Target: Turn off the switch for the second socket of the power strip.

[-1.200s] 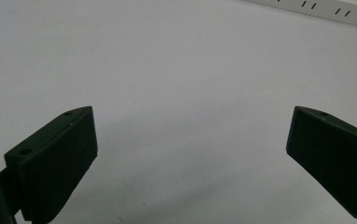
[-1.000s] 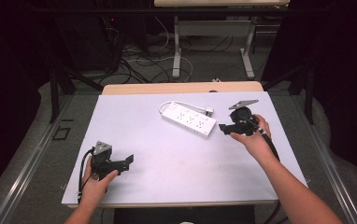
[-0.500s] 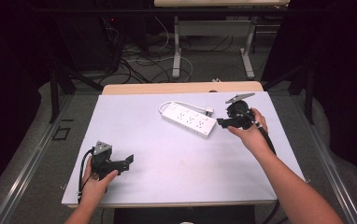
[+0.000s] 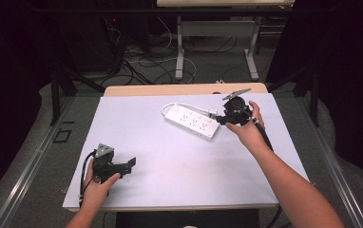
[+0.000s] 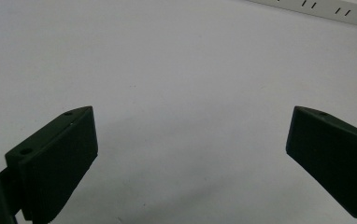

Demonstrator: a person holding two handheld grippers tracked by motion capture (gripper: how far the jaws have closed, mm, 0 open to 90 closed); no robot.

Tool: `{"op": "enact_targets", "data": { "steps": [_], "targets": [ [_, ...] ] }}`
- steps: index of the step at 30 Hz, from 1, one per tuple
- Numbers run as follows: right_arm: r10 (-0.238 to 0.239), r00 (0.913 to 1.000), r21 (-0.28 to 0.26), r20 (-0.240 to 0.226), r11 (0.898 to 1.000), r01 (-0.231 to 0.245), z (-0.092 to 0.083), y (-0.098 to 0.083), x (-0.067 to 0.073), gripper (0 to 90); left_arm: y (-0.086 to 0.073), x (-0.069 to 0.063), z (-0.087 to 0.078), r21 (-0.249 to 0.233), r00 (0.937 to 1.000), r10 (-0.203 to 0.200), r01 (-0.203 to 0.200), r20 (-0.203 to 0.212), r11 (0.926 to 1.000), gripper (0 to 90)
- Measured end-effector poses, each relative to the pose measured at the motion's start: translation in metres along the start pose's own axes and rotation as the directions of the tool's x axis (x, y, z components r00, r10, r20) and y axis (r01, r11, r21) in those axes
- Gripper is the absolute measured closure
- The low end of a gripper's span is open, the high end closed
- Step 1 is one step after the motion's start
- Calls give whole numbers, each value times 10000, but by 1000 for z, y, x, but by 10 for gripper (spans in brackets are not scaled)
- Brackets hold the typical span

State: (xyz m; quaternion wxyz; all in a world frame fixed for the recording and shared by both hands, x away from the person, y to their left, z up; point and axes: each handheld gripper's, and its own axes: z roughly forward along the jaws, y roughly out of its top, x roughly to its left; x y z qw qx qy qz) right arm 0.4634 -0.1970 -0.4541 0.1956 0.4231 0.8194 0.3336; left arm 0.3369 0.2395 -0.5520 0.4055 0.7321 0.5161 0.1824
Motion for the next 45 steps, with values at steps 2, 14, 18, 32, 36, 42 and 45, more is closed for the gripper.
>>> {"op": "enact_targets", "data": {
  "steps": [2, 14, 18, 32, 36, 42, 45],
  "targets": [
    [-36, 10000, 13, -81, 10000, 37, 3, 3, 0, 515, 0, 0, 0, -1, 10000, -2, 2, -3, 10000, 21],
    [27, 9998, 117, -195, 9999, -25, 20, 17, -1, 521, 0, 0, 1, 17, 10000, -25, 25, 7, 10000, 21],
    [110, 9998, 184, -184, 9998, -106, 25, 20, -3, 521, 0, 0, 1, 4, 10000, -19, 19, 11, 10000, 21],
    [322, 9995, 355, -51, 9989, -320, 47, 32, -2, 574, 0, 1, 1, 21, 10000, -59, 59, 13, 10000, 21],
    [507, 9986, 395, -133, 9980, -501, 53, 34, -1, 604, -1, 1, 1, 25, 10000, -56, 56, 13, 10000, 21],
    [629, 9980, 368, -61, 9974, -627, 59, 36, -2, 641, -1, 1, 1, 30, 10000, -45, 45, 16, 10000, 21],
    [717, 9974, 405, -45, 9966, -715, 62, 36, -3, 655, -1, 2, 1, 37, 10000, -40, 40, 15, 10000, 22]
  ]
}}
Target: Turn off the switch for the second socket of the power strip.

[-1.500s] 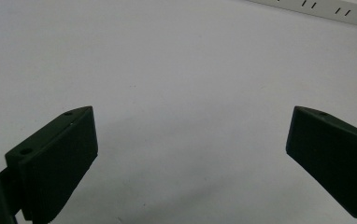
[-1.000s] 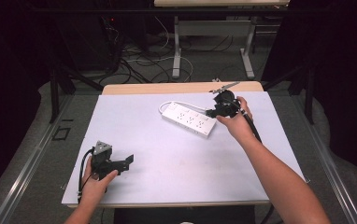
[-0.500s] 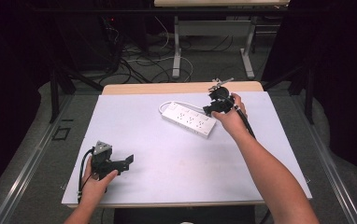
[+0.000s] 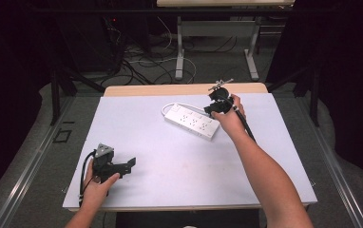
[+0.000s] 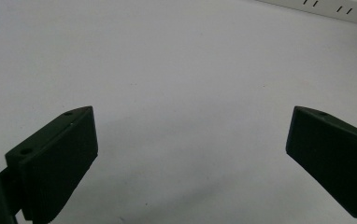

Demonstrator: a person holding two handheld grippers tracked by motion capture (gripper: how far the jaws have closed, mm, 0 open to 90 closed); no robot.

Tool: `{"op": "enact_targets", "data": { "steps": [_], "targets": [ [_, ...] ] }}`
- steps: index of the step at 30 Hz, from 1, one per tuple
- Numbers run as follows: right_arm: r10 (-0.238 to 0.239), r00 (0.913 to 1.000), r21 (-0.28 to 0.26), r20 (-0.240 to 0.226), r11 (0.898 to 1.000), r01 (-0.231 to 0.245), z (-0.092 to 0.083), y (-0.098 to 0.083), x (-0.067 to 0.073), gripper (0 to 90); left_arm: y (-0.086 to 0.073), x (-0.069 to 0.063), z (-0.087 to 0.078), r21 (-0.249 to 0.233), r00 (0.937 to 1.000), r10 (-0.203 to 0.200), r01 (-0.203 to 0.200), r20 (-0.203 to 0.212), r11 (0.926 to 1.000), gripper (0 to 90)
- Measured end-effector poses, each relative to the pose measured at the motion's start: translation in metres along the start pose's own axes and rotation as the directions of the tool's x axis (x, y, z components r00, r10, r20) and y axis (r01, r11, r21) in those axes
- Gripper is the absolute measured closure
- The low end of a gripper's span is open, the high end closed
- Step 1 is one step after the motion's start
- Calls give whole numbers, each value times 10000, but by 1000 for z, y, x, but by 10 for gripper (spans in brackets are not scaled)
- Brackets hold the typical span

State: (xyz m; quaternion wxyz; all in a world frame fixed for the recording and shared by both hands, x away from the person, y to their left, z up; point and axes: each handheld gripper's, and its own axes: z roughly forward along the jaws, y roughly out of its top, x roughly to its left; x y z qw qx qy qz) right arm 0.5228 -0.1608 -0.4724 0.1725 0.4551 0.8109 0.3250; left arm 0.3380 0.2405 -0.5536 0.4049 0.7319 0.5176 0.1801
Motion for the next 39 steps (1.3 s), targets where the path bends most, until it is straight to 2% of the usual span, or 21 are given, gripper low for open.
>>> {"op": "enact_targets", "data": {
  "steps": [4, 5, 6, 14, 21, 23, 25, 31, 33, 35, 36, 38, 39],
  "targets": [
    [63, 10000, 87, -54, 9999, -62, 4, -1, -2, 679, 0, 0, 0, 19, 10000, 8, -8, 4, 10000, 22],
    [54, 10000, 267, -22, 9996, -54, 3, 0, -2, 686, 0, 0, 0, -25, 10000, 3, -3, -16, 10000, 22],
    [165, 9998, 178, -90, 9997, -163, 5, -1, -2, 694, 0, 0, 1, -47, 10000, -5, 4, -26, 10000, 23],
    [141, 9999, 316, 9, 9994, -142, 11, -1, -4, 743, 0, 0, 0, -60, 10000, -20, 20, -21, 10000, 23],
    [43, 10000, 269, 52, 9996, -44, 20, -2, -2, 783, 0, 0, -1, 22, 10000, -18, 17, 27, 10000, 23],
    [160, 9999, 351, -24, 9993, -159, 22, -2, 0, 796, 0, 0, 0, -30, 10000, -42, 42, 22, 10000, 23],
    [30, 10000, 421, 7, 9991, -30, 24, -2, 0, 809, 0, 0, -1, -28, 10000, -63, 63, 5, 10000, 23],
    [189, 9997, 473, -147, 9987, -182, 31, -2, 2, 845, 0, 0, -1, -10, 10000, -60, 60, 14, 10000, 23],
    [88, 9999, 511, -148, 9987, -80, 33, -3, 2, 855, 0, 1, -1, -13, 10000, -59, 59, 15, 10000, 23],
    [127, 9996, 180, -268, 9998, -122, 38, -5, 3, 873, 0, 1, -1, -44, 10000, -64, 64, 23, 10000, 23],
    [113, 9997, 476, -196, 9988, -103, 37, -4, 3, 881, 0, 1, -1, -45, 10000, -67, 67, 27, 10000, 23],
    [275, 9995, 643, -146, 9976, -265, 38, -4, 4, 893, 0, 1, -1, -47, 10000, -67, 67, 35, 10000, 23],
    [168, 9998, 605, -120, 9980, -160, 40, -5, 4, 899, 0, 1, -1, -48, 10000, -68, 68, 36, 10000, 23]
  ]
}}
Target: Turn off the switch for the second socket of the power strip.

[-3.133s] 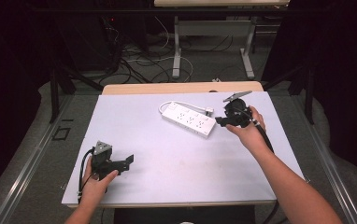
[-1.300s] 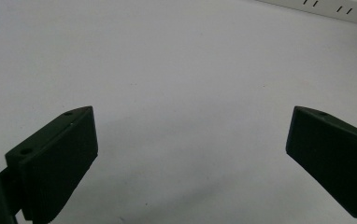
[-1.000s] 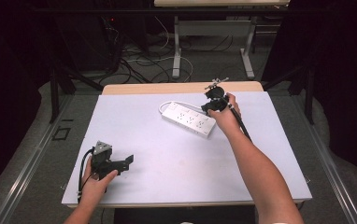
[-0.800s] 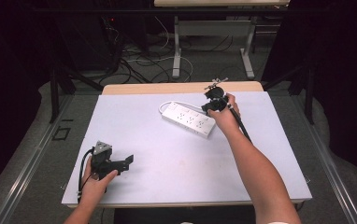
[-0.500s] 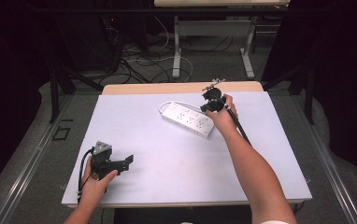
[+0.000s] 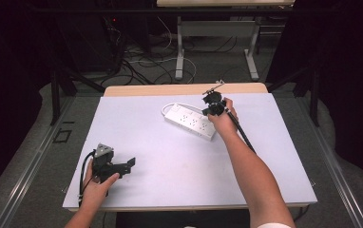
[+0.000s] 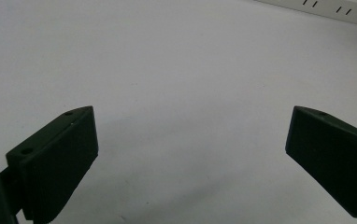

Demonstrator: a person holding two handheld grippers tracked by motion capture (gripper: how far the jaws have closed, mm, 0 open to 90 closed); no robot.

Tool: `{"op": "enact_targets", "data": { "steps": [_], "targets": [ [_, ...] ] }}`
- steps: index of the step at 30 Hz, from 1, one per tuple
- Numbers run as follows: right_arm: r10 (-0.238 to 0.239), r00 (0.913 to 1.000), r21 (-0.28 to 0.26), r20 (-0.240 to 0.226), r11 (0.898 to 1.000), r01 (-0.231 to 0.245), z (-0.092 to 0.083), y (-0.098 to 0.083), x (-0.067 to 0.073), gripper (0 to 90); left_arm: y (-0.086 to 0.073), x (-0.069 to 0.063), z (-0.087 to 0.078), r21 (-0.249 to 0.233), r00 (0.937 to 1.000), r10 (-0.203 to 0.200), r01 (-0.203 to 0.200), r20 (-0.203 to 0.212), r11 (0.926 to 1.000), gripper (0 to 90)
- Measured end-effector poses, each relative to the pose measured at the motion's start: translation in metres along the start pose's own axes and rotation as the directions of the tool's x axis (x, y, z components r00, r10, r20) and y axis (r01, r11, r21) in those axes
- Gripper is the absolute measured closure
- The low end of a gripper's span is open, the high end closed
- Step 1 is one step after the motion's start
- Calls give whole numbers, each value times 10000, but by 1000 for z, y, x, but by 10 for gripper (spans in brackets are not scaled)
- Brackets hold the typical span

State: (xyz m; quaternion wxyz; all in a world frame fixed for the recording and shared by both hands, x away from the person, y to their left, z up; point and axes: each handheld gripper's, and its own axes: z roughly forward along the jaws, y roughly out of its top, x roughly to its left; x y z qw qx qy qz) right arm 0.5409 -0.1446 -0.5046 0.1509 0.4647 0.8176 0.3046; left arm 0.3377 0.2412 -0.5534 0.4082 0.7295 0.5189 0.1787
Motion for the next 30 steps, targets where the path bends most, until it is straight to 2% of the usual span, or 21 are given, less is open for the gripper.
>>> {"op": "enact_targets", "data": {
  "steps": [5, 6, 8, 10, 14, 16, 22, 24, 27, 28, 30],
  "targets": [
    [-20, 9999, 109, -121, 9999, 22, 5, -1, 1, 900, 0, 0, 1, -55, 10000, -10, 10, -17, 10000, 23],
    [-159, 9998, 93, -138, 9998, 160, 6, -1, 1, 900, 0, 0, 1, -52, 10000, -7, 6, -19, 10000, 23],
    [-9, 9999, 185, -125, 9998, 12, 7, -1, 3, 900, 0, 1, 0, -29, 10000, -5, 5, -30, 10000, 23],
    [-148, 9998, 100, -96, 9998, 149, 9, -1, 3, 900, 0, 0, 1, -44, 10000, -9, 8, -14, 10000, 23],
    [-138, 9997, 49, -201, 9999, 139, 13, -2, 4, 900, 0, 0, 1, -19, 10000, 0, 0, -29, 10000, 23],
    [-253, 9994, 194, -220, 9995, 257, 14, -2, 5, 900, 0, 0, 1, -22, 10000, -11, 11, -27, 10000, 24],
    [-186, 9997, -87, -184, 9998, 184, 19, -2, 4, 900, -1, 1, 1, -8, 10000, 12, -12, -10, 10000, 25],
    [-90, 9998, -8, -173, 10000, 90, 19, -2, 5, 900, -1, 1, 1, 6, 10000, 28, -28, -8, 10000, 25],
    [-240, 9995, -155, -218, 9996, 237, 21, -2, 4, 900, -1, 1, 1, 14, 10000, 34, -34, -6, 10000, 25],
    [-70, 9999, -62, -137, 10000, 69, 21, -2, 6, 900, -1, 1, 1, 14, 10000, 29, -29, -6, 10000, 25],
    [-293, 9994, -151, -201, 9995, 290, 22, -2, 5, 900, -1, 1, 1, 14, 10000, 31, -31, -6, 10000, 25]
  ]
}}
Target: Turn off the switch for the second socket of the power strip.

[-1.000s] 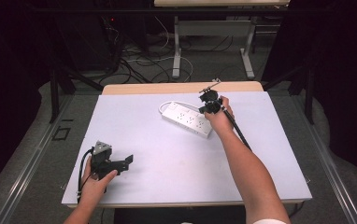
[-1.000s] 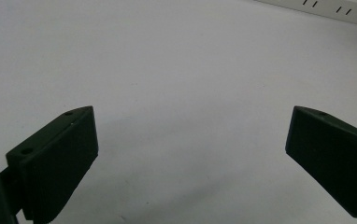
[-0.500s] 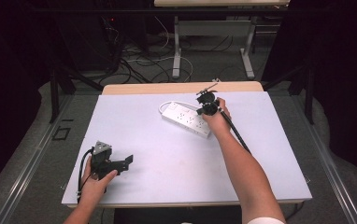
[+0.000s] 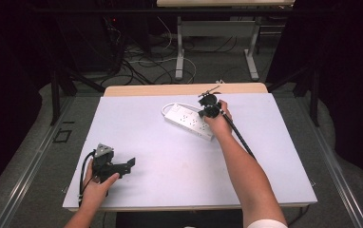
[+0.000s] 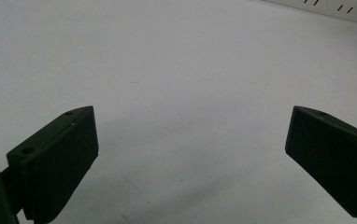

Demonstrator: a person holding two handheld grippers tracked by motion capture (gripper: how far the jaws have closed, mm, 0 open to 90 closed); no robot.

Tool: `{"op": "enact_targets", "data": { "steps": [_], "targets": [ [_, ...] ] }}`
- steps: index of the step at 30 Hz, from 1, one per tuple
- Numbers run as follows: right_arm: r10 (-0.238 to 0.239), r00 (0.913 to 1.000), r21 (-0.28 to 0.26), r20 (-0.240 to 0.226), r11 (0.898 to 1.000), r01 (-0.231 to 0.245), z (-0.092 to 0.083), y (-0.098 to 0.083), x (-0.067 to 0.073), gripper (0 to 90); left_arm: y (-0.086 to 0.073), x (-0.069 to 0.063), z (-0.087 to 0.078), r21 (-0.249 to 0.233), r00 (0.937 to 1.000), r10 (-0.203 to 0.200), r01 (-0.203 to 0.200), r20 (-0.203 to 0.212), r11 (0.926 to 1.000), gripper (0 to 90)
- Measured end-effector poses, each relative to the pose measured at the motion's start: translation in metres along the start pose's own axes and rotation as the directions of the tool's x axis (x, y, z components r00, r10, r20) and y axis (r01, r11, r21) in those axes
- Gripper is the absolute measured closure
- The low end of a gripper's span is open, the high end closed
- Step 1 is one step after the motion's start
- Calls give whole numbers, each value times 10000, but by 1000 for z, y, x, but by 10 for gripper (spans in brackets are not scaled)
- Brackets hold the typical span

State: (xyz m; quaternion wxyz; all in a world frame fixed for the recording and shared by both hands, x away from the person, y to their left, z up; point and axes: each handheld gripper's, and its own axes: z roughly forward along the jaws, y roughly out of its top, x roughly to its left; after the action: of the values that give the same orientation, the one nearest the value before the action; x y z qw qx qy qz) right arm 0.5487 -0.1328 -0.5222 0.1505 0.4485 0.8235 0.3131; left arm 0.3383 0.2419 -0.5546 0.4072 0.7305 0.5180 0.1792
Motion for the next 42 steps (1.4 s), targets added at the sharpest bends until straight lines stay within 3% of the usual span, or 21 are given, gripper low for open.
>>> {"op": "enact_targets", "data": {
  "steps": [17, 19, 21, 36, 42],
  "targets": [
    [145, 9998, 132, -109, 9998, -143, 1, -1, 0, 900, 0, 0, 0, 32, 10000, 0, 0, -21, 10000, 27],
    [36, 10000, 582, -29, 9983, -35, 0, 0, 1, 900, 0, 0, 0, 37, 10000, 2, -2, -21, 10000, 27],
    [144, 9998, 186, -161, 9997, -141, 3, -1, 0, 900, -1, -1, 0, 6, 10000, -2, 2, -17, 10000, 27],
    [72, 10000, 196, 13, 9998, -73, 2, -2, 2, 900, 0, 0, 0, 33, 10000, 13, -13, -20, 10000, 28],
    [166, 9998, 166, 146, 9997, -168, 1, -2, 0, 846, 0, 0, 0, 105, 10000, 43, -43, 18, 9999, 28]
  ]
}}
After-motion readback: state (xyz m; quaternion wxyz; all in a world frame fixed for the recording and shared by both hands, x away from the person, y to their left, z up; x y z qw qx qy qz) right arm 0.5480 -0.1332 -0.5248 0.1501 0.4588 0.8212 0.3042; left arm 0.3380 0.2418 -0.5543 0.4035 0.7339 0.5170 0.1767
